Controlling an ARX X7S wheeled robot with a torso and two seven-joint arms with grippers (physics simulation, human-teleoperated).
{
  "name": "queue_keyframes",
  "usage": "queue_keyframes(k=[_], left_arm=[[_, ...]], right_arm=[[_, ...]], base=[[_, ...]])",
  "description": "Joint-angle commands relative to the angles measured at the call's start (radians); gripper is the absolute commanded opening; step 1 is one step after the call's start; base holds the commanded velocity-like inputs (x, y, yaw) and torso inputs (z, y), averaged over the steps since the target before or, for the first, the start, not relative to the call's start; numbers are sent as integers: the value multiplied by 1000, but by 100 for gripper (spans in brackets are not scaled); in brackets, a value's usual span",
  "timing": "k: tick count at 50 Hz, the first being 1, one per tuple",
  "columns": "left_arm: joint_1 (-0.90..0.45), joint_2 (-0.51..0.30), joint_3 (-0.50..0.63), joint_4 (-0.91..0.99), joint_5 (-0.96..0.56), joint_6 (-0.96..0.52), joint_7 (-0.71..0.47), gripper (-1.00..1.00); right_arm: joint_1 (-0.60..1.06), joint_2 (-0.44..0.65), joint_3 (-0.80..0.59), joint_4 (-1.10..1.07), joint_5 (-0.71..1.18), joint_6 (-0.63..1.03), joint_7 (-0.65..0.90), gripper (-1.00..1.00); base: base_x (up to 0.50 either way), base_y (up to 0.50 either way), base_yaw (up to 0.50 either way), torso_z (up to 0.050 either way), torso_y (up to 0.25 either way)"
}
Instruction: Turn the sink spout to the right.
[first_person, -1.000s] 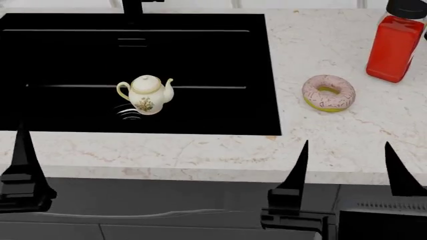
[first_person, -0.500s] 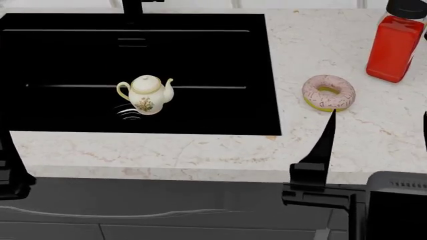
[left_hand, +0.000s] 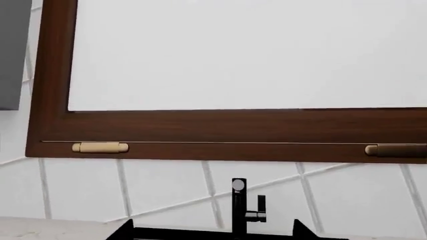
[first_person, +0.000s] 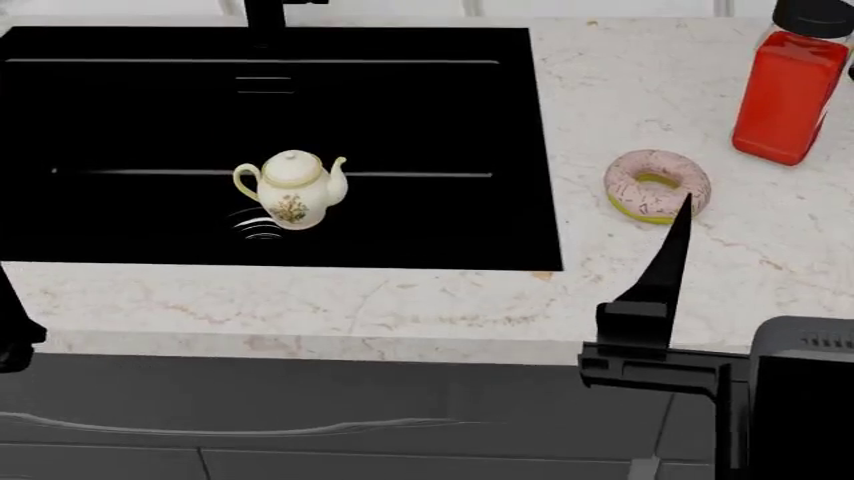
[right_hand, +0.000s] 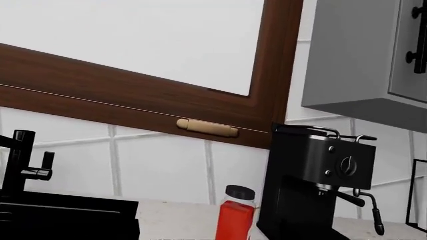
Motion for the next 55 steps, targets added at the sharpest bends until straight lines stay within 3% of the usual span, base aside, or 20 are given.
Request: queue_keyframes(k=[1, 26, 55], left_arm=[[-13, -8, -9, 16, -15, -12, -7, 100], [-24, -8, -6, 9, -42, -1, -10, 100], [-24, -21, 4, 15, -49, -3, -28, 100]], right_arm=[[0, 0, -2, 0, 3, 2, 6, 100], [8, 3, 20, -15, 20, -4, 12, 100], [-38, 15, 15, 5, 25, -53, 6, 100]], base=[[0, 0, 0, 0, 0], [0, 0, 0, 0, 0], [120, 227, 0, 0, 0]])
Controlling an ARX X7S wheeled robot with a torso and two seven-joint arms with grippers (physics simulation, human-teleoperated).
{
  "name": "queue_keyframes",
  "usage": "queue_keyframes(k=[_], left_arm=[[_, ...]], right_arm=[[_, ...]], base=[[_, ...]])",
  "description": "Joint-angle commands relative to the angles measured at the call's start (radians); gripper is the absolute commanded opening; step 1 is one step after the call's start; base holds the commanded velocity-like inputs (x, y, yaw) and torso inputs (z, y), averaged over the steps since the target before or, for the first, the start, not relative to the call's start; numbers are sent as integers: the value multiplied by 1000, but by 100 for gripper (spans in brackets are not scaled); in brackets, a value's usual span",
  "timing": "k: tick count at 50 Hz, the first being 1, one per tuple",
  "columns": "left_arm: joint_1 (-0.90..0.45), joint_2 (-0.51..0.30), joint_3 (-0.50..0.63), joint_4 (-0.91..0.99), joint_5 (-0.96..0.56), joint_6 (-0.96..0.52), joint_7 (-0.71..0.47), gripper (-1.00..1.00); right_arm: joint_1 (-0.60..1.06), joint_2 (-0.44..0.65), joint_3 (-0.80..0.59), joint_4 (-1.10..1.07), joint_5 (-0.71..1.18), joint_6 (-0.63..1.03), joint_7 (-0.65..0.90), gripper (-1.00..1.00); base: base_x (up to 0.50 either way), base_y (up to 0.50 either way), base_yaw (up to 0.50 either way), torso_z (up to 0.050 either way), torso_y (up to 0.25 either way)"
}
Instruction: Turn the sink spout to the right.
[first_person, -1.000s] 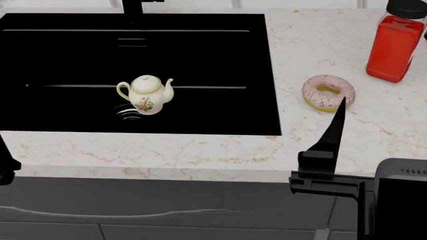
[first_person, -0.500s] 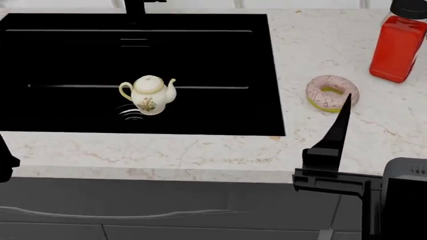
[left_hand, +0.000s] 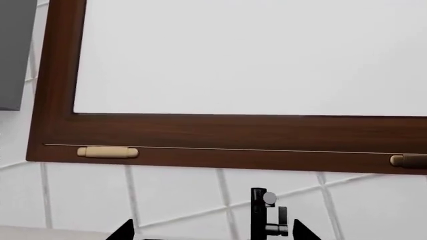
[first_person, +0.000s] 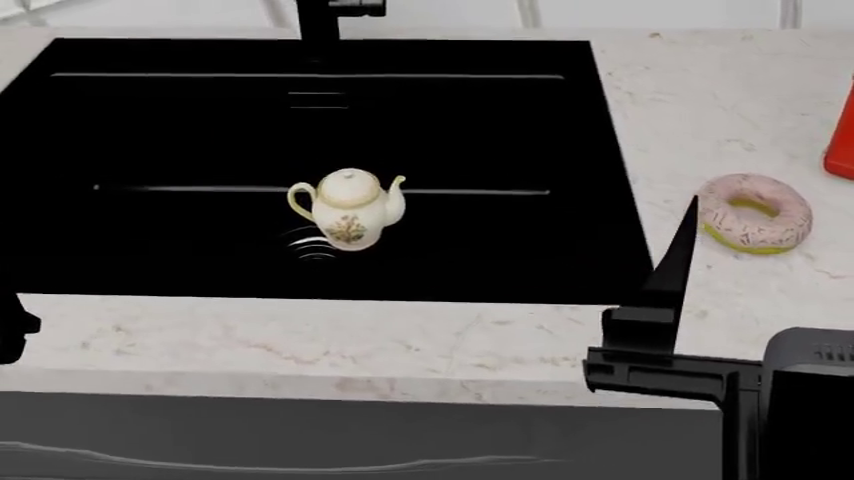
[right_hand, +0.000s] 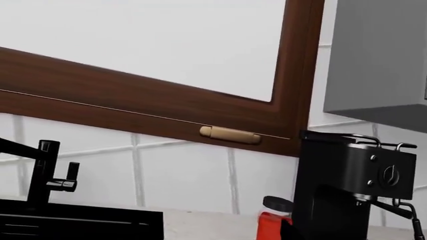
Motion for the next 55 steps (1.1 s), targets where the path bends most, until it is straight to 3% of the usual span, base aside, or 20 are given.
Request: queue_keyframes(k=[1, 34, 55], left_arm=[[-3, -3, 4, 1, -4, 2, -6, 100], [-6, -14, 20, -1, -17, 2, -17, 100], [-21, -22, 29, -7, -21, -1, -23, 100]], right_arm=[[-15, 5, -3, 9, 0, -18, 0, 100], [-33, 3, 22, 7, 40, -25, -7, 100], [-26, 7, 29, 4, 51, -12, 4, 100]], base=[[211, 266, 0, 0, 0], [337, 266, 0, 0, 0], [398, 134, 0, 0, 1]])
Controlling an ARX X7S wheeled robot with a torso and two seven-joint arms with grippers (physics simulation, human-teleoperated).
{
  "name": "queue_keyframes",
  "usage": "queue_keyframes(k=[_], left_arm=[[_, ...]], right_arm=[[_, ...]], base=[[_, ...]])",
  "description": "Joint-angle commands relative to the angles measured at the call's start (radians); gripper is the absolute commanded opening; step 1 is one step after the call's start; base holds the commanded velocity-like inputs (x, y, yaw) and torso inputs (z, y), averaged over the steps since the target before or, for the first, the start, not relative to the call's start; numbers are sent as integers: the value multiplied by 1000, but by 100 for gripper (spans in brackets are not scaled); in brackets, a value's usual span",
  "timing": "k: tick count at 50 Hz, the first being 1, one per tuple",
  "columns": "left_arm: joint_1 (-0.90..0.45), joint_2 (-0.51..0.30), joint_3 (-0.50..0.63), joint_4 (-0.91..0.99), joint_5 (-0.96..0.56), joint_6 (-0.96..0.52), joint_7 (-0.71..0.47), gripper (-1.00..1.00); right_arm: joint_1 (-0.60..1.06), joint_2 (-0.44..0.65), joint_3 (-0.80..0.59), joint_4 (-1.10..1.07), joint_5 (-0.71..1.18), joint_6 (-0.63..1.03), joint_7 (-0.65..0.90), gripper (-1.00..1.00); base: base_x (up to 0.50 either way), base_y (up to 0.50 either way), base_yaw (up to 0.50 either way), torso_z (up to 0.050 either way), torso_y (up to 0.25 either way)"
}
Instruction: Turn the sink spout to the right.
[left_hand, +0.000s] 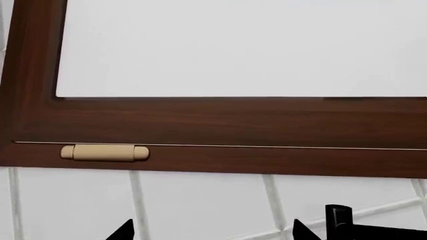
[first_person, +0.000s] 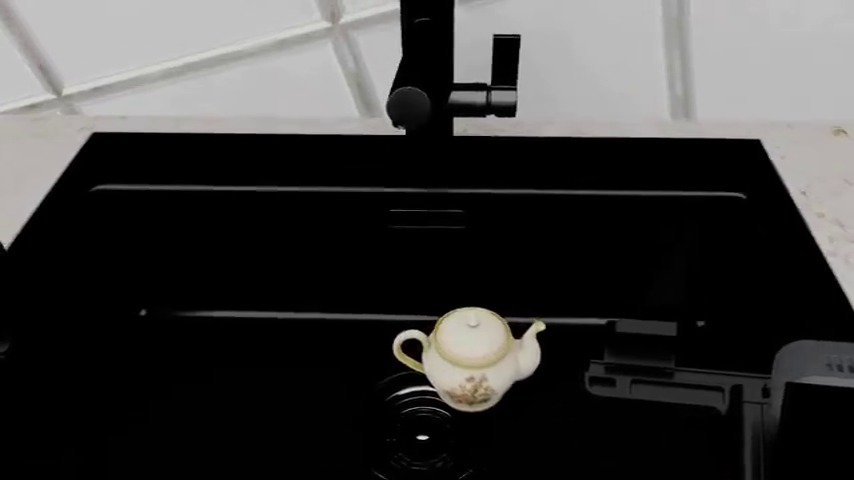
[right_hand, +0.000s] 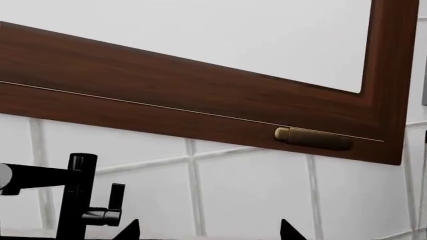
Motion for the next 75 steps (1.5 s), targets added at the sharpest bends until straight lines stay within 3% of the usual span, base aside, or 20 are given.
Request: queue_keyframes(k=[1, 36, 51, 52, 54, 75], left_arm=[[-6, -3, 6, -3, -2, 0, -4, 100], [12, -8, 10, -14, -11, 21, -12, 100], [0, -10, 28, -27, -7, 21, -16, 100], [7, -3, 28, -38, -11, 36, -10, 100], [11, -4, 31, -38, -8, 39, -10, 100], [-9, -12, 43, -30, -13, 24, -21, 100]], right_arm=[[4, 2, 3, 0, 5, 6, 5, 100], [46, -23, -62, 7, 28, 54, 22, 100], [151, -70, -130, -28, 97, 182, 25, 100], [234, -121, -170, -47, 149, 305, 32, 100], [251, -126, -190, -44, 148, 328, 42, 100], [350, -201, -274, -46, 193, 443, 82, 100]], base=[[340, 0, 0, 0, 0], [87, 0, 0, 0, 0], [0, 0, 0, 0, 0], [0, 0, 0, 0, 0], [0, 0, 0, 0, 0], [0, 0, 0, 0, 0]])
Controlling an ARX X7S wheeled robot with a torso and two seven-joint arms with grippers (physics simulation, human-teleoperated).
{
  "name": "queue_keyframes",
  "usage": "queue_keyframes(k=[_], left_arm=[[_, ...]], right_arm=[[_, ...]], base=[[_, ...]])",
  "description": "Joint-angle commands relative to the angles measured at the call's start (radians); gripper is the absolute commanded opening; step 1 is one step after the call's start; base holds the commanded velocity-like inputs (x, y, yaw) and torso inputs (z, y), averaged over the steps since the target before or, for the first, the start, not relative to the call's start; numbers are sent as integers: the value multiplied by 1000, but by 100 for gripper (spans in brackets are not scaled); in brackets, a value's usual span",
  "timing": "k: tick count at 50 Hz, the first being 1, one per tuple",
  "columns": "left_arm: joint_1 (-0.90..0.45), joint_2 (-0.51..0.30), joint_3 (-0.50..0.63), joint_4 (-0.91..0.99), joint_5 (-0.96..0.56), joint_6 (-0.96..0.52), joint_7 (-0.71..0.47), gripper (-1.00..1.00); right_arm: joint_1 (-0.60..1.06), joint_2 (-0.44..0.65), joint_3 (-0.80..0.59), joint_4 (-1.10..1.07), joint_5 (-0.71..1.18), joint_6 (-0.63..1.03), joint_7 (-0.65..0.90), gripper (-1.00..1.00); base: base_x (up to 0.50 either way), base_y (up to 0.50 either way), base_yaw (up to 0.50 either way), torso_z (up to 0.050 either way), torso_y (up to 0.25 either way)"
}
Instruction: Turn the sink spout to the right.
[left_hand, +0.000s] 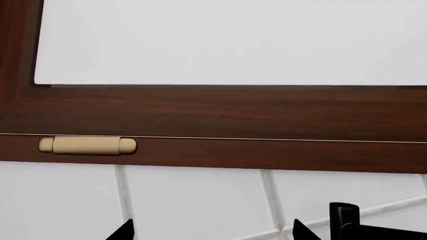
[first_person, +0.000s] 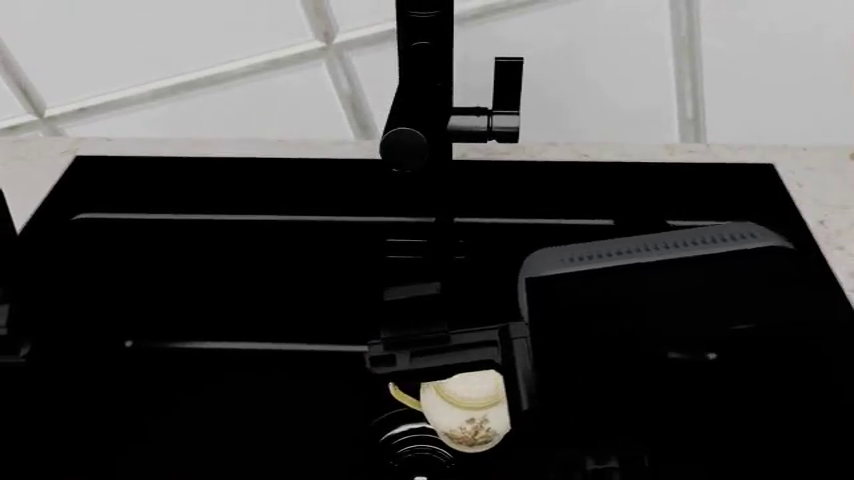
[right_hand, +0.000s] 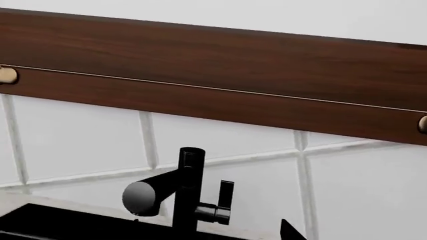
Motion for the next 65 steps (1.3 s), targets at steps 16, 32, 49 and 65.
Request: queue_keyframes(k=[16, 32, 49, 65], left_arm=[[-22, -7, 10, 0, -12, -12, -10, 100], [-34, -10, 26, -7, -9, -13, -13, 100], [-34, -29, 63, 3, 25, -10, -19, 100], [-29, -29, 56, -4, 7, 10, -11, 100]], right_arm=[[82, -101, -43, 13, 88, 79, 17, 100], [87, -96, -51, 24, 109, 64, 24, 100], [92, -107, -70, 146, 78, -65, 25, 100], [143, -121, -140, 328, 32, -194, 11, 100]], base=[[0, 0, 0, 0, 0], [0, 0, 0, 0, 0], [0, 0, 0, 0, 0], [0, 0, 0, 0, 0]])
